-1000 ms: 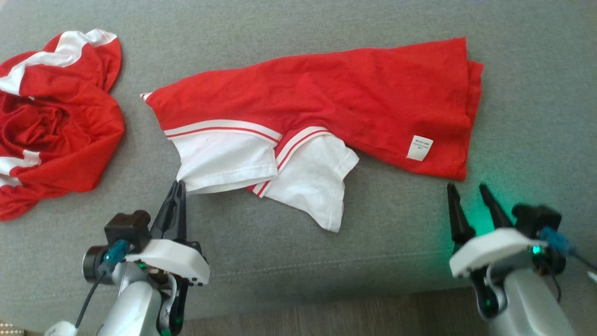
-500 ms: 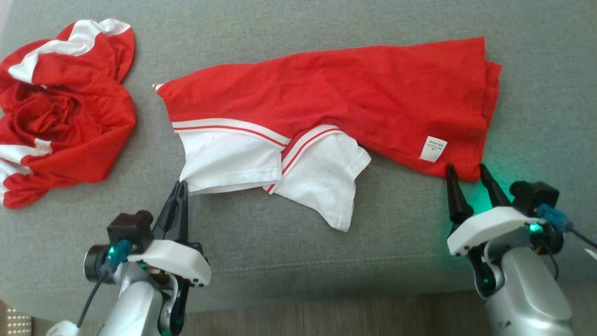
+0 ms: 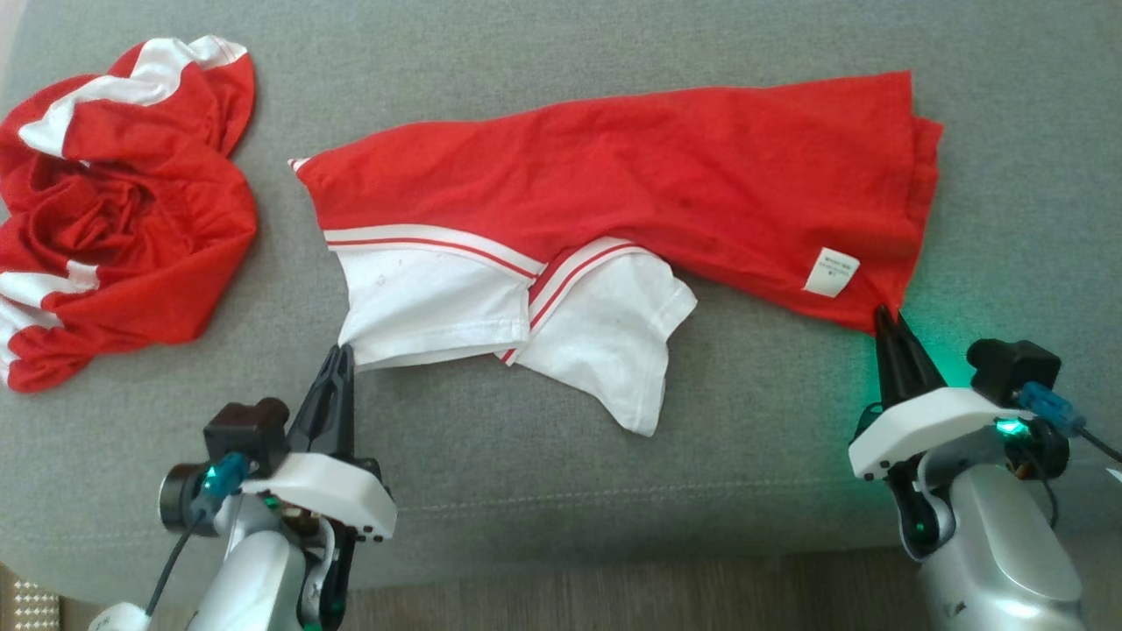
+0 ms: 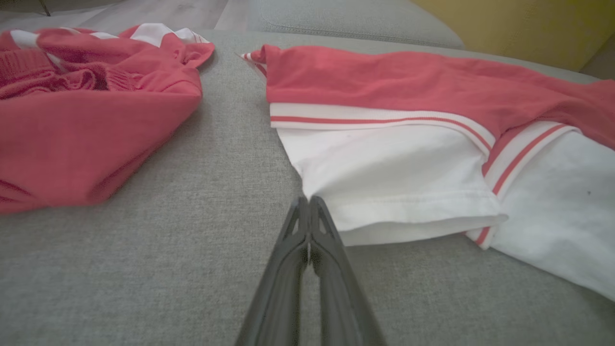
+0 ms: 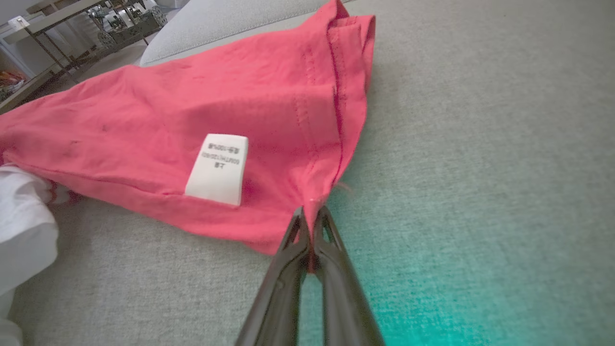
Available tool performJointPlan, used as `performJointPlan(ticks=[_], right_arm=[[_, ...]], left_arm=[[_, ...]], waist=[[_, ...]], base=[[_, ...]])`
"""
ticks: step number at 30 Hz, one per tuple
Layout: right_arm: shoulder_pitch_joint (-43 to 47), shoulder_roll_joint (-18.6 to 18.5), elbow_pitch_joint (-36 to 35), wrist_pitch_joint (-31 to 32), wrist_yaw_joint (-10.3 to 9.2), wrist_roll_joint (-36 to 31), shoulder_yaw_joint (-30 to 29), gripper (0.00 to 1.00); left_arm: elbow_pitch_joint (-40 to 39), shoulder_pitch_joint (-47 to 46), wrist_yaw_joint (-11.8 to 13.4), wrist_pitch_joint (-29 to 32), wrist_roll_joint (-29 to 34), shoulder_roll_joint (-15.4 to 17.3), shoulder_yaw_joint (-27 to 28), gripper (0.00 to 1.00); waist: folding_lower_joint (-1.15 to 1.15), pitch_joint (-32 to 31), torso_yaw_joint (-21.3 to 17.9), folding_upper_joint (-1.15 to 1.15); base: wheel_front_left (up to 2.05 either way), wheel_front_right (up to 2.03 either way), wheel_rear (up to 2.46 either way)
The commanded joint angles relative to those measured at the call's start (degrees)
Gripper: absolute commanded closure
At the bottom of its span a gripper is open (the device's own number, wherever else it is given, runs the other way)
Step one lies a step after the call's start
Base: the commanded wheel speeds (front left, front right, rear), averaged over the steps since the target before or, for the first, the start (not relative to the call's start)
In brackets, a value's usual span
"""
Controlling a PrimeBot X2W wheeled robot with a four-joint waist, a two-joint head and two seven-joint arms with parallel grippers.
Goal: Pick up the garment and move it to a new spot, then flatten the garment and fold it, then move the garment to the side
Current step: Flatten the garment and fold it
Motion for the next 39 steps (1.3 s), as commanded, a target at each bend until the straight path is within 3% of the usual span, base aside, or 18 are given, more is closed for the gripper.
performJointPlan(ticks=[1, 6, 7, 8, 9, 10, 18, 28, 29, 30, 32, 33, 39], right_arm=[[-0.2, -0.4, -2.1, -0.2, -0.01, -0.7, 0.5, 1.00], [2.9, -0.4, -3.3, -0.2, -0.01, -2.8, -1.0, 1.00], [3.5, -0.4, -3.2, -0.2, -0.01, -2.8, -0.9, 0.94], [3.9, -0.4, -3.2, -0.2, -0.01, -3.0, -1.0, 0.18], [3.9, -0.4, -3.2, -0.2, -0.01, -3.0, -1.0, 0.18], [4.3, -0.4, -3.5, -0.2, -0.01, -3.2, -1.0, 0.00], [5.6, -0.4, -6.4, -0.2, -0.01, -1.4, -0.4, 0.00], [4.3, -0.4, -3.4, -0.2, -0.01, 2.4, 1.1, 0.00], [4.1, -0.4, -3.2, -0.2, -0.01, 2.6, 1.1, 0.16], [3.9, -0.4, -3.1, -0.2, -0.01, 2.7, 1.1, 0.42], [3.6, -0.4, -3.1, -0.2, -0.01, 2.5, 1.1, 0.75], [3.6, -0.4, -3.2, -0.2, -0.01, 2.5, 1.1, 1.00], [4.8, -0.4, -6.3, -0.2, -0.01, -0.5, -0.1, 1.00]], left_arm=[[-1.9, -0.8, -0.1, -0.3, 0.6, 0.4, 2.7, 1.00], [-3.2, 0.3, -0.3, -0.3, 0.7, 0.4, 3.4, 1.00], [-3.4, 0.6, -0.3, -0.3, 0.7, 0.5, 3.6, 1.00], [-3.5, 0.9, -0.3, -0.3, 0.7, 0.7, 3.7, 1.00], [-3.5, 0.9, -0.3, -0.3, 0.7, 0.7, 3.7, 1.00], [-3.5, 1.2, -0.2, -0.3, 0.7, 0.9, 3.9, 1.00], [-3.3, 1.7, 0.3, -0.3, 0.9, 1.2, 5.0, 1.00], [-2.7, 1.5, 0.0, -0.3, 1.5, 0.9, 5.0, 1.00], [-2.6, 1.4, -0.1, -0.3, 1.5, 0.9, 5.0, 1.00], [-2.6, 1.4, -0.1, -0.3, 1.6, 0.9, 5.1, 1.00], [-2.6, 1.3, -0.1, -0.3, 1.7, 0.9, 5.2, 1.00], [-2.6, 1.3, -0.1, -0.3, 1.7, 0.9, 5.2, 1.00], [-4.3, 1.2, -0.2, -0.3, 2.0, 0.9, 5.9, 1.00]], waist=[[0.00, -0.4, -0.1, 0.00], [0.00, -1.5, -0.2, 0.00], [0.00, -1.5, -0.3, 0.00], [0.00, -1.5, -0.3, 0.00], [0.00, -1.5, -0.3, 0.00], [0.00, -1.5, -0.4, 0.00], [0.00, -1.3, -0.5, 0.00], [0.00, -1.4, 0.7, 0.00], [0.00, -1.3, 0.8, 0.00], [0.00, -1.2, 0.9, 0.00], [0.00, -1.1, 1.1, 0.00], [0.00, -1.1, 1.1, 0.00], [0.00, -1.9, 1.0, 0.00]], base=[[0.00, 0.00, 0.00], [0.00, 0.00, 0.00], [0.00, 0.00, 0.00], [0.00, 0.00, 0.00], [0.00, 0.00, 0.00], [0.00, 0.00, 0.00], [0.00, 0.00, 0.00], [0.00, 0.00, 0.00], [0.00, 0.00, 0.00], [0.00, 0.00, 0.00], [0.00, 0.00, 0.00], [0.00, 0.00, 0.00], [0.00, 0.00, 0.00]])
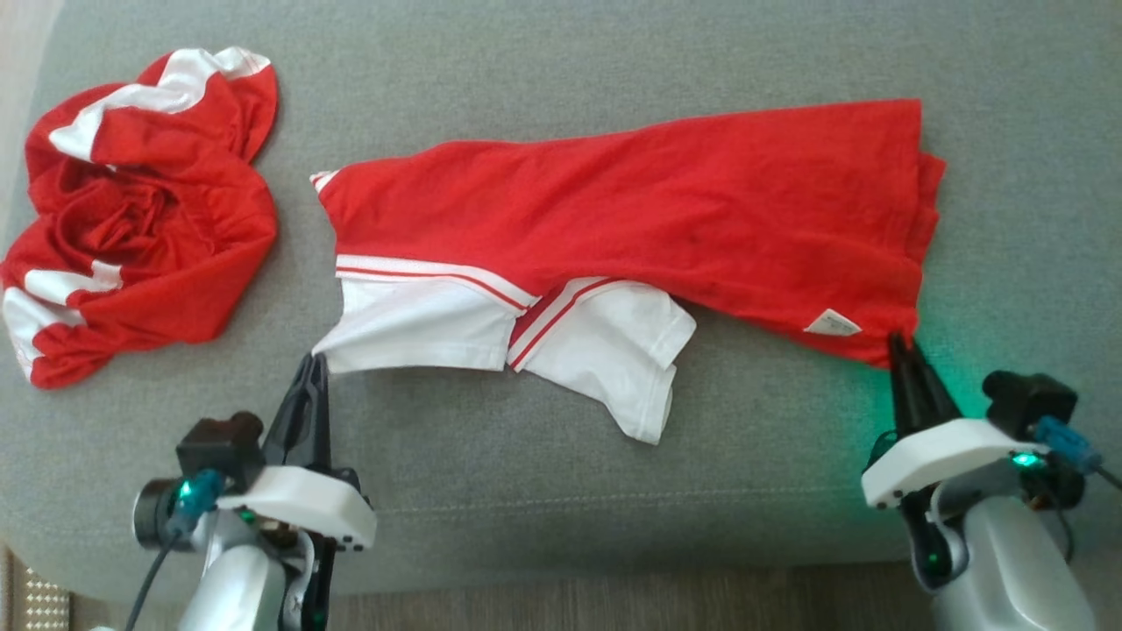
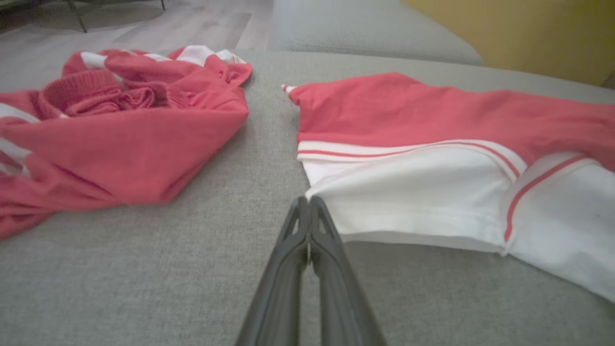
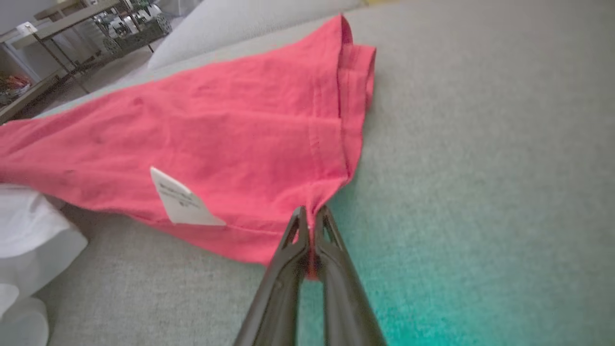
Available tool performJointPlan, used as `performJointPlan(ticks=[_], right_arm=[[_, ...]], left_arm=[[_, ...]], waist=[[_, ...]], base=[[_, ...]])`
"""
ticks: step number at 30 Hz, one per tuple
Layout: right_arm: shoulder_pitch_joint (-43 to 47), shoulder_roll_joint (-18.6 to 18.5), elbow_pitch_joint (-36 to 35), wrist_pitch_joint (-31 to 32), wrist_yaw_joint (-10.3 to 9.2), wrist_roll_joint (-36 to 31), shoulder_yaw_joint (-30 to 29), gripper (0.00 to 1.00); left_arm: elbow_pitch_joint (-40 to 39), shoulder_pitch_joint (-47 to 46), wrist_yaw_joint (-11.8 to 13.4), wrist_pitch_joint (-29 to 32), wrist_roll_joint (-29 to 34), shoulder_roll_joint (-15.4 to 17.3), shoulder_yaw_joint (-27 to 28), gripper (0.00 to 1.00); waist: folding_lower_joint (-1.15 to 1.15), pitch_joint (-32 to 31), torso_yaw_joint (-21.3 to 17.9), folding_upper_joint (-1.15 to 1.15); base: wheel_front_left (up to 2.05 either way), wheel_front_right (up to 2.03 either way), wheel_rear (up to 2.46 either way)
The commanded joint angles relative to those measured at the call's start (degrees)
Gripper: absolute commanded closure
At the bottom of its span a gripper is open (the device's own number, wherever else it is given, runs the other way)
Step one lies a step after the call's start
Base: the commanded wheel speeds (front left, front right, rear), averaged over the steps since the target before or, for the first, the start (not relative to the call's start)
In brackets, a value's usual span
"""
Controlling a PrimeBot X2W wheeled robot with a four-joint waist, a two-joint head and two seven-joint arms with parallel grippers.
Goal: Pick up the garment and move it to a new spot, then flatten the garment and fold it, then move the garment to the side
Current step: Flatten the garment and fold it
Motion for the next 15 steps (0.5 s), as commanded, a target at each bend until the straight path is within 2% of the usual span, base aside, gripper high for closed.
performJointPlan(ticks=[1, 8, 13, 14, 15], right_arm=[[0.2, -0.4, -3.8, -0.2, -0.01, -1.8, 0.5, 1.00], [2.1, -0.4, -16.0, 0.1, -0.01, -4.2, -0.5, 1.00], [-0.1, -0.4, -30.3, 6.4, -0.01, -7.0, -3.0, 1.00], [-0.1, -0.4, -30.3, 6.4, -0.01, -7.0, -3.0, 1.00], [-1.0, -0.4, -33.5, 8.1, -0.01, -7.4, -3.5, 1.00]], left_arm=[[-3.3, -1.5, -0.4, -0.3, 0.2, 0.7, 2.7, 1.00], [-15.3, -5.1, -3.7, -0.1, -1.7, 1.7, 4.1, 1.00], [-26.4, -14.1, -5.7, 4.7, -2.8, 5.4, 5.5, 1.00], [-26.4, -14.1, -5.7, 4.7, -2.8, 5.4, 5.5, 1.00], [-28.2, -16.4, -6.0, 6.1, -2.9, 6.3, 5.8, 1.00]], waist=[[0.00, -0.6, -0.2, 0.00], [0.00, -3.2, -1.2, 0.00], [0.00, -5.2, -1.7, 0.00], [0.00, -5.2, -1.7, 0.00], [0.00, -5.5, -1.8, 0.00]], base=[[0.00, 0.00, 0.00], [0.00, 0.00, 0.00], [0.00, 0.00, 0.00], [0.00, 0.00, 0.00], [0.00, 0.00, 0.00]])
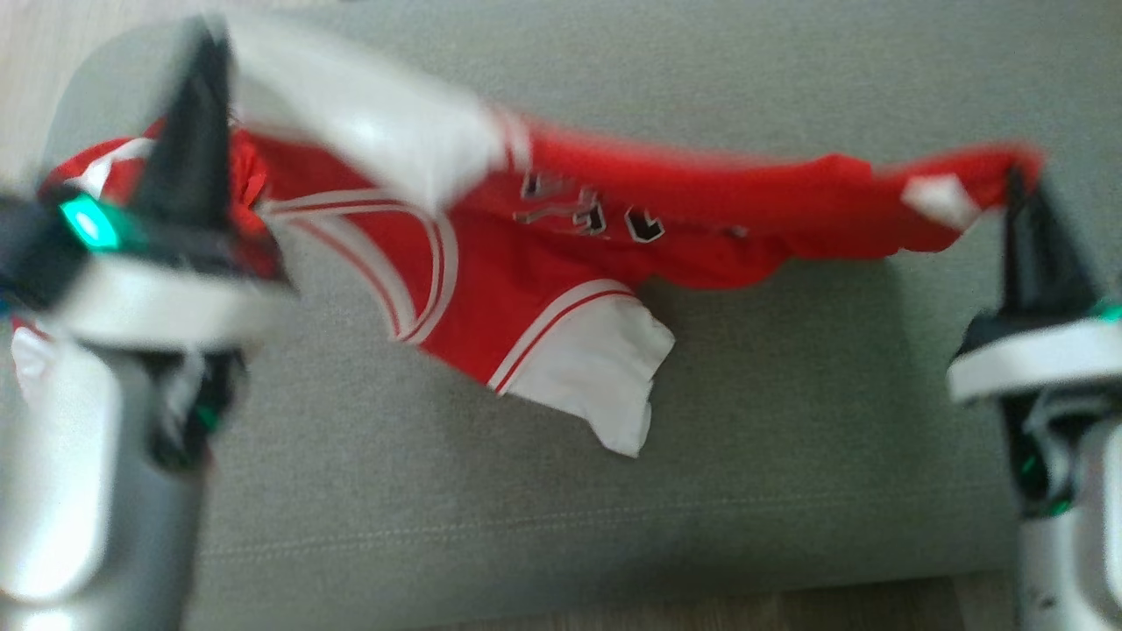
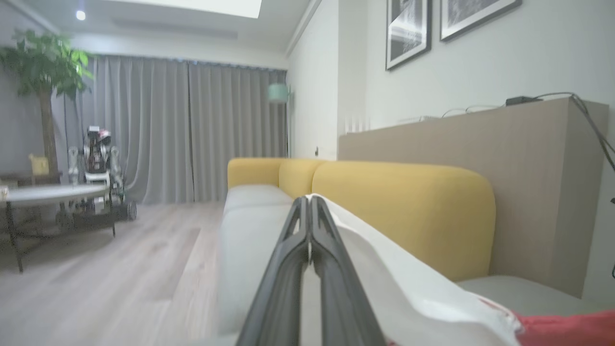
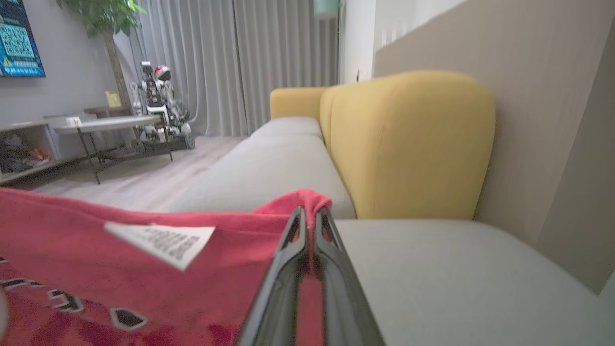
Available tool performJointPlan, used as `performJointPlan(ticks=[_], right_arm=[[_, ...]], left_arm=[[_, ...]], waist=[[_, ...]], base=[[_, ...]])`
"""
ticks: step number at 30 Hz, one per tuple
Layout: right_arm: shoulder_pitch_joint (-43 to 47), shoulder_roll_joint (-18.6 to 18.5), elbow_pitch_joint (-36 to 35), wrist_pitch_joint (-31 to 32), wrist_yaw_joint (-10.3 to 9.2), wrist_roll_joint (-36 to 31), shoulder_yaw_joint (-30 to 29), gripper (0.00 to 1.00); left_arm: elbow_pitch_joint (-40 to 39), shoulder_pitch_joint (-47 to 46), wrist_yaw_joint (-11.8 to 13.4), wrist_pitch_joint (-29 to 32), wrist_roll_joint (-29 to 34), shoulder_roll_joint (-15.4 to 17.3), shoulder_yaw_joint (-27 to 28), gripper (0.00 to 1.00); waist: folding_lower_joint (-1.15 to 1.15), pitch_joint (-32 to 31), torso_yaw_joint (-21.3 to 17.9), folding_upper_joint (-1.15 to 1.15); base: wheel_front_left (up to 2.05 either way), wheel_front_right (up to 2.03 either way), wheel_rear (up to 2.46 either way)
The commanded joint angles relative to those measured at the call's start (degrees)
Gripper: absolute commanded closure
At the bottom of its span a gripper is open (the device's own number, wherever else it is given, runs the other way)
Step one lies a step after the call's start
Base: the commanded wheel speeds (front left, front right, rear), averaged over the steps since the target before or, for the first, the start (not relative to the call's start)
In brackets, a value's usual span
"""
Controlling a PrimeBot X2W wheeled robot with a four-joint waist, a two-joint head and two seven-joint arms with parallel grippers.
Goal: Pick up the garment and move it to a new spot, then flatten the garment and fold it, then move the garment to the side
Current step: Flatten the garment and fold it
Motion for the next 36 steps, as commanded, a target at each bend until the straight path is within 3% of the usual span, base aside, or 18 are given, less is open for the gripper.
performJointPlan(ticks=[1, 5, 8, 15, 18, 21, 23, 26, 30, 36], right_arm=[[-3.6, -0.4, -4.3, 1.5, -0.01, -0.3, 0.9, 1.00], [-9.9, -0.7, -12.7, 8.6, -0.01, -1.2, -0.1, 1.00], [-16.4, -1.5, -13.4, 12.5, -0.01, -0.4, 0.1, 1.00], [-35.4, -4.3, 0.4, 16.8, -0.01, -0.4, 2.2, 1.00], [-44.8, -5.4, 9.1, 14.9, -0.01, -2.4, 3.1, 1.00], [-54.4, -5.0, 17.4, 9.8, -0.01, -4.7, 2.6, 1.00], [-63.2, -4.0, 24.1, 3.1, -0.01, -7.7, 1.4, 1.00], [-70.9, -3.5, 29.0, -3.4, -0.01, -11.0, -0.5, 1.00], [-76.2, -3.7, 33.7, -7.0, -0.01, -14.6, -1.7, 1.00], [-74.3, -5.1, 44.9, -7.8, -0.01, -17.6, -3.1, 1.00]], left_arm=[[-3.3, -4.8, -0.3, 1.1, -0.1, 2.5, 2.7, 1.00], [-5.3, -15.6, -1.2, 5.6, 0.4, 5.9, 3.2, 1.00], [-1.9, -23.5, -2.0, 8.4, -0.2, 7.2, 2.6, 1.00], [15.1, -43.4, -3.5, 11.5, 0.9, 9.8, -3.3, 1.00], [24.9, -53.6, -3.7, 11.9, 3.5, 10.3, -6.3, 1.00], [33.3, -64.1, -3.0, 7.4, 8.8, 10.8, -8.7, 1.00], [39.3, -73.4, -0.3, -1.5, 14.7, 10.9, -11.1, 1.00], [43.0, -81.1, 2.6, -6.0, 17.6, 10.0, -11.8, 1.00], [39.5, -83.7, 2.6, -6.7, 17.4, 8.9, -12.5, 1.00], [33.5, -70.6, 0.4, -6.7, 13.2, 8.7, -12.9, 1.00]], waist=[[0.00, -0.5, -0.4, 0.00], [0.00, -0.8, -1.1, 0.00], [0.00, -0.3, -1.8, 0.00], [0.00, 5.7, -3.4, 0.00], [0.00, 10.9, -3.4, 0.00], [0.00, 16.0, -3.9, 0.00], [0.00, 20.4, -4.7, 0.00], [0.00, 24.1, -4.5, 0.00], [0.00, 28.3, -2.9, 0.00], [0.00, 30.5, 0.3, 0.00]], base=[[0.00, 0.00, 0.00], [0.00, 0.00, 0.00], [0.00, 0.00, 0.00], [0.00, 0.00, 0.00], [0.00, 0.00, 0.00], [0.00, 0.00, 0.00], [0.00, 0.00, 0.00], [0.00, 0.00, 0.00], [0.00, 0.00, 0.00], [0.00, 0.00, 0.00]])
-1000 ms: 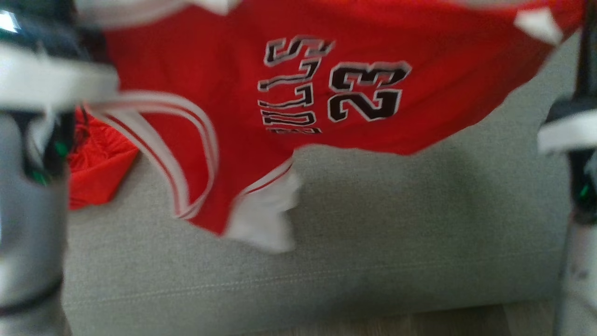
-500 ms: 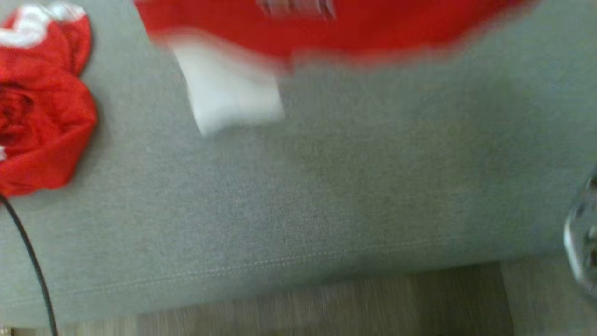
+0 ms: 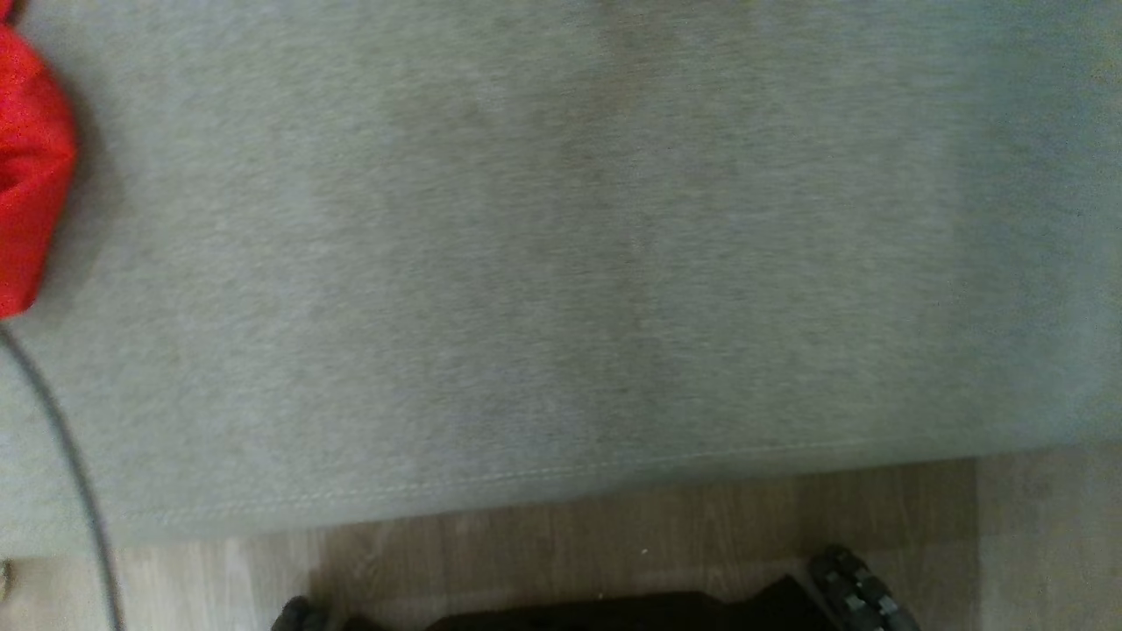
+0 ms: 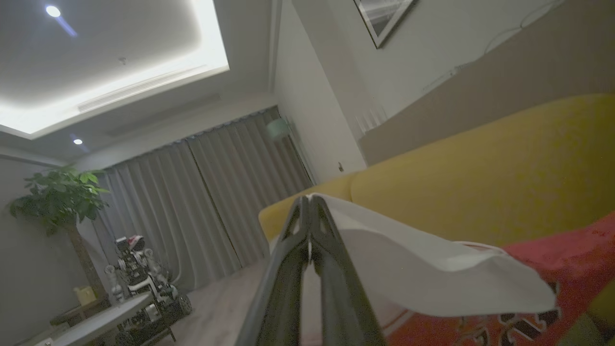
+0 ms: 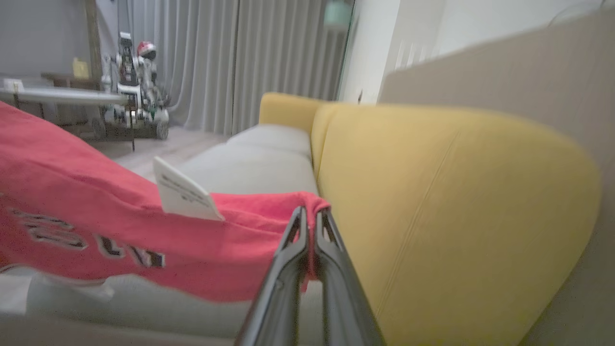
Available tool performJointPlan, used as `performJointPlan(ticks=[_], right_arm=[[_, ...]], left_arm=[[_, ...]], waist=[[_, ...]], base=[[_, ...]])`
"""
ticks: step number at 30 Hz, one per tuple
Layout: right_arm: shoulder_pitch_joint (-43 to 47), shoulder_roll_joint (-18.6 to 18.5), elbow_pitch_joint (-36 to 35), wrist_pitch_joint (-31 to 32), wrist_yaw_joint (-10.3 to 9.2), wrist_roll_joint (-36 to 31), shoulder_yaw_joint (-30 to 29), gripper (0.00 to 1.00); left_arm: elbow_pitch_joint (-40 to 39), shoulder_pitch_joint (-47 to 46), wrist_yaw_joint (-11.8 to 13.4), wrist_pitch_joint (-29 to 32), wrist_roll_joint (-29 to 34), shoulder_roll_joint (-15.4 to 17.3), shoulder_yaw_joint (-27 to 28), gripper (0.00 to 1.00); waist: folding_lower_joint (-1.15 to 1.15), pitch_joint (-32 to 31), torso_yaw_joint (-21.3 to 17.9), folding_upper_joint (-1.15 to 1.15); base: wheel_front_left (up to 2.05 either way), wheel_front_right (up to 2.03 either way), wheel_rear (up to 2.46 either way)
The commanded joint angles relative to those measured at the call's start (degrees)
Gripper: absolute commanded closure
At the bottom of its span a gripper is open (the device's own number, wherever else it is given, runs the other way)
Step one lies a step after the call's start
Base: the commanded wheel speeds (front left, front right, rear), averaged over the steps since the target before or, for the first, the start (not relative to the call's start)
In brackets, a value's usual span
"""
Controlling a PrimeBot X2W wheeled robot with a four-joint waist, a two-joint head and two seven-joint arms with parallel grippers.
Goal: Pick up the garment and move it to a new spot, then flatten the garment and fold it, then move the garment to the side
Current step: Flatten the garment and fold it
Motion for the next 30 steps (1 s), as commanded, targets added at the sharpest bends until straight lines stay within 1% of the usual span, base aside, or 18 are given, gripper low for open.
performJointPlan(ticks=[1, 4, 6, 7, 10, 12, 17, 20, 24, 27, 30], right_arm=[[0.6, -0.1, 1.1, -0.1, -0.01, -0.8, -0.8, 1.00], [3.4, -0.6, 7.2, 0.9, -0.01, -1.1, -2.1, 1.00], [5.7, -0.9, 11.3, 2.7, -0.01, -0.7, -2.8, 1.00], [5.7, -0.9, 11.3, 2.7, -0.01, -0.7, -2.8, 1.00], [9.5, -1.4, 17.1, 5.3, -0.01, 1.9, -3.4, 1.00], [12.1, -1.9, 20.0, 6.0, -0.01, 3.5, -2.6, 1.00], [19.5, -2.5, 23.4, 5.8, -0.01, 9.0, 0.4, 1.00], [24.3, -2.7, 23.9, 5.2, -0.01, 12.6, 3.6, 1.00], [31.3, -3.0, 22.4, 4.9, -0.01, 18.2, 8.1, 1.00], [37.7, -4.2, 18.1, 4.9, -0.01, 22.9, 11.6, 1.00], [46.0, -6.4, 10.7, 6.1, -0.01, 28.5, 14.4, 1.00]], left_arm=[[-2.1, 3.7, -1.0, 0.0, -1.8, 2.2, 0.5, 1.00], [-2.1, 12.8, -2.9, -0.1, -5.4, 1.7, 0.4, 1.00], [-3.7, 19.5, -3.7, -0.1, -7.9, 1.5, 0.2, 1.00], [-3.7, 19.5, -3.7, -0.1, -7.9, 1.5, 0.2, 1.00], [-8.0, 31.2, -4.2, -0.1, -11.8, 0.7, 0.6, 1.00], [-10.4, 39.2, -4.4, -0.1, -14.6, 0.6, 0.9, 1.00], [-15.5, 57.3, -4.6, 0.3, -23.0, -0.1, 2.0, 1.00], [-19.1, 66.0, -3.7, 2.3, -26.3, 0.6, 2.7, 1.00], [-25.4, 75.9, -1.4, 5.2, -30.1, 1.2, 3.9, 1.00], [-30.9, 82.3, 0.5, 7.3, -32.8, 1.4, 4.8, 1.00], [-36.4, 88.4, 2.4, 9.7, -35.5, 1.7, 5.4, 1.00]], waist=[[-0.02, 1.3, 2.4, 0.00], [-0.02, 0.3, 3.2, 0.00], [-0.02, -1.1, 3.7, 0.00], [-0.02, -1.1, 3.7, 0.00], [-0.02, -4.4, 4.2, 0.00], [-0.02, -6.7, 4.3, 0.00], [-0.02, -12.8, 4.7, 0.00], [-0.02, -16.2, 4.7, 0.00], [-0.02, -19.6, 5.1, 0.00], [-0.02, -21.6, 5.5, 0.00], [-0.02, -23.5, 5.7, 0.00]], base=[[0.00, 0.00, 0.00], [0.00, 0.00, 0.00], [0.00, 0.00, 0.00], [0.00, 0.00, 0.00], [0.00, 0.00, 0.00], [0.00, 0.00, 0.00], [0.00, 0.00, 0.00], [0.00, 0.00, 0.00], [0.00, 0.00, 0.00], [0.00, 0.00, 0.00], [0.00, 0.00, 0.00]])
